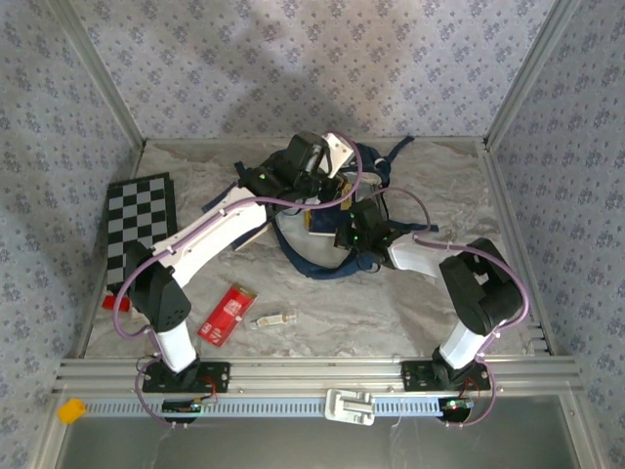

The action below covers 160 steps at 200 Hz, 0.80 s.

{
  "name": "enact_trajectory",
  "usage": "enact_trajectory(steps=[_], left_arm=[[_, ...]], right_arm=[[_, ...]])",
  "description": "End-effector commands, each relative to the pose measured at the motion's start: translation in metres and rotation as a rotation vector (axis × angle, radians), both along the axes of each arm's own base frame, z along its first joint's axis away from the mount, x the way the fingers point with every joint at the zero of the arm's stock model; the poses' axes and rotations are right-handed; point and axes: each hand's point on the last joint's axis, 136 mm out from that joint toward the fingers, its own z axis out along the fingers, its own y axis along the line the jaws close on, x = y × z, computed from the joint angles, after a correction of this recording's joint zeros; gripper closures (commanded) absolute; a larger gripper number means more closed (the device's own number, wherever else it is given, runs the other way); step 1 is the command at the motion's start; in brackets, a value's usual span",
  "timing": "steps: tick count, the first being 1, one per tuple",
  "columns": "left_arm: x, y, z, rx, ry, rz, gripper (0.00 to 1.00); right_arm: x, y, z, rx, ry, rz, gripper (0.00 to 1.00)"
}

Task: Pack the student bag
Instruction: Place the book in the student bag, then close the student bag at the center of the table.

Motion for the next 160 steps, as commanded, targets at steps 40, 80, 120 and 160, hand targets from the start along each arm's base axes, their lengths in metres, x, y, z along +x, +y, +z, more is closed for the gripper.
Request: enact_trajectory(steps=[40, 80, 120, 160], left_arm=[[-0.004, -0.002, 0.066, -0.150, -0.089, -0.017, 1.00], [-0.003, 0.000, 0.062, -0.139, -0.080, -0.014, 1.00], [-0.001, 0.003, 0.048, -0.132, -0.050, -0.005, 1.00], [-0.005, 0.001, 0.017, -0.128, 0.047, -0.001, 1.00]], right_arm=[[0.047, -0.010, 0.011, -0.030, -0.101, -0.096, 0.98], [0.053, -0.011, 0.016, -0.055, -0.097, -0.082, 0.98], [0.003, -0.018, 0.032, -0.079, -0.115, -0.041, 0.94], [-0.048, -0.045, 0.067, -0.081, -0.129, -0.050, 0.90]])
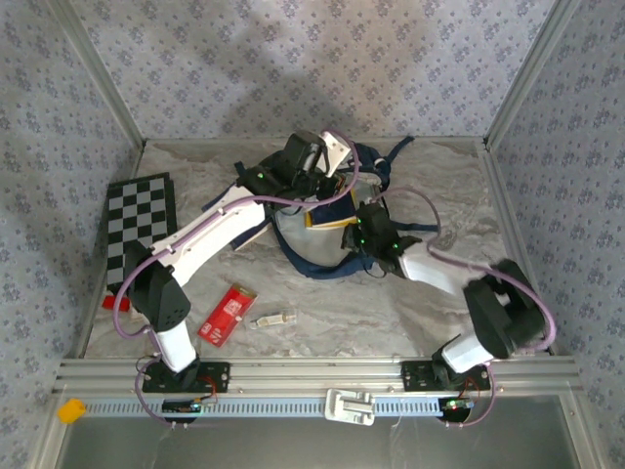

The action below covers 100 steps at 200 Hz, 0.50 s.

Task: Pack the student bag
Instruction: Close the student bag at the center of the table.

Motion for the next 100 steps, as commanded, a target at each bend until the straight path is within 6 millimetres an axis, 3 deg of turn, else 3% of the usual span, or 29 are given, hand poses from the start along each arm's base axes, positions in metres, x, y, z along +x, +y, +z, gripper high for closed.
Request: enact_trajectory(steps=[1, 21, 43, 72, 100], left_arm=[[-0.004, 0.000, 0.023, -0.099, -0.003, 0.000, 1.00], [-0.009, -0.003, 0.001, -0.092, 0.059, -0.008, 0.96], [-0.015, -0.006, -0.017, -0.109, 0.132, -0.010, 0.83], [-0.034, -0.009, -0.017, -0.166, 0.224, -0.046, 0.69], [-0.038, 0.021, -0.010, -0.220, 0.233, 0.032, 0.60]], right_arm=[[-0.024, -0.024, 0.019, -0.039, -0.005, -0.031, 0.90], [-0.042, -0.038, 0.039, -0.034, -0.019, -0.038, 0.88], [-0.053, -0.048, 0.064, -0.029, -0.052, -0.039, 0.84], [-0.060, -0.049, 0.087, -0.019, -0.078, -0.011, 0.80], [-0.060, -0.032, 0.092, 0.013, -0.046, 0.057, 0.76]])
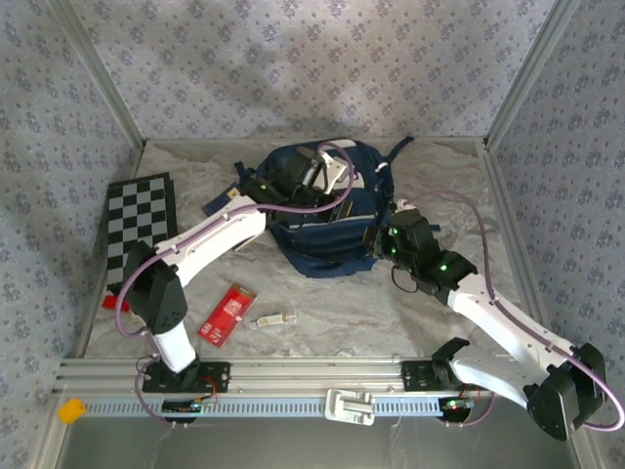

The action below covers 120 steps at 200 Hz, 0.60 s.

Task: Pack the student bag
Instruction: Close the student bag at the center of the table, then rotate the book at the middle-left of the table.

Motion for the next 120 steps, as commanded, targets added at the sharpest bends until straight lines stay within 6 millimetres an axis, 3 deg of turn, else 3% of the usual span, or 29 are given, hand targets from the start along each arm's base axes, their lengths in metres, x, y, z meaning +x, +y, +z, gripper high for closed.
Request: enact_trajectory(steps=[1, 25, 68, 92, 96, 120], left_arm=[[-0.006, 0.022, 0.038, -0.122, -0.005, 0.061, 0.59], [0.004, 0.071, 0.026, -0.077, 0.002, 0.202, 0.54], [0.038, 0.177, -0.027, 0.030, 0.135, 0.517, 0.49], [0.053, 0.220, -0.052, 0.032, 0.216, 0.660, 0.47], [0.056, 0.226, -0.056, 0.032, 0.227, 0.679, 0.47], [0.063, 0.258, -0.079, 0.015, 0.308, 0.791, 0.45]], right_arm=[[-0.003, 0.011, 0.004, -0.008, 0.040, 0.064, 0.76], [0.002, 0.042, -0.004, 0.002, 0.088, 0.147, 0.72], [0.011, 0.113, -0.017, -0.052, 0.121, 0.261, 0.66], [0.013, 0.158, -0.032, -0.084, 0.140, 0.324, 0.65], [0.016, 0.170, -0.023, -0.079, 0.115, 0.348, 0.65], [0.018, 0.213, -0.034, -0.102, 0.133, 0.436, 0.63]])
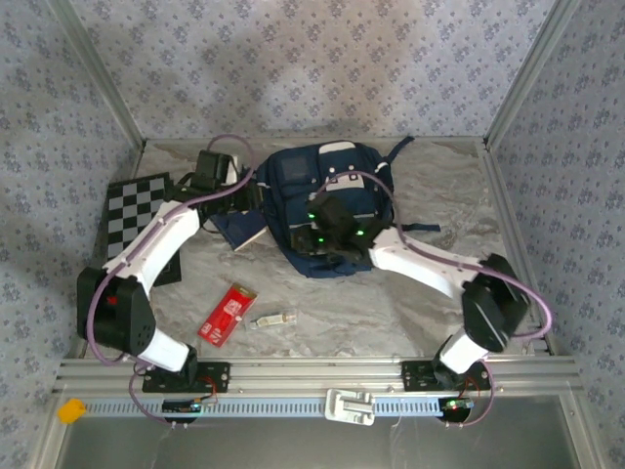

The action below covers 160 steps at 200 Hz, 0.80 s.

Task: Pack the student bag
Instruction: Rotate the book at the middle-left of the table.

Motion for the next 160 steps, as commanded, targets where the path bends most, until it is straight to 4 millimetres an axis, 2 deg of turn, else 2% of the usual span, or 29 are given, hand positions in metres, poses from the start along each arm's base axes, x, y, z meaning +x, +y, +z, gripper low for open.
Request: enact_trajectory(steps=[1, 39, 59, 82, 104, 130, 160], left_arm=[[-0.001, 0.024, -0.021, -0.037, 0.087, 0.111, 0.45], [-0.008, 0.057, -0.044, -0.079, 0.127, 0.238, 0.43], [-0.016, 0.069, -0.052, -0.093, 0.137, 0.286, 0.42], [-0.027, 0.073, -0.062, -0.108, 0.144, 0.316, 0.41], [-0.033, 0.081, -0.066, -0.116, 0.139, 0.352, 0.40], [-0.038, 0.089, -0.068, -0.096, 0.135, 0.380, 0.39], [-0.041, 0.090, -0.073, -0.095, 0.142, 0.383, 0.39]], right_arm=[[0.003, 0.038, 0.004, 0.000, -0.019, 0.087, 0.63], [0.017, 0.085, -0.028, -0.041, 0.041, 0.116, 0.57], [0.029, 0.097, -0.048, -0.132, 0.001, 0.104, 0.52], [0.041, 0.111, -0.069, -0.186, 0.004, 0.110, 0.49], [0.050, 0.113, -0.089, -0.234, 0.017, 0.097, 0.45], [0.071, 0.108, -0.095, -0.266, -0.011, 0.061, 0.43], [0.089, 0.092, -0.102, -0.340, -0.032, 0.021, 0.39]])
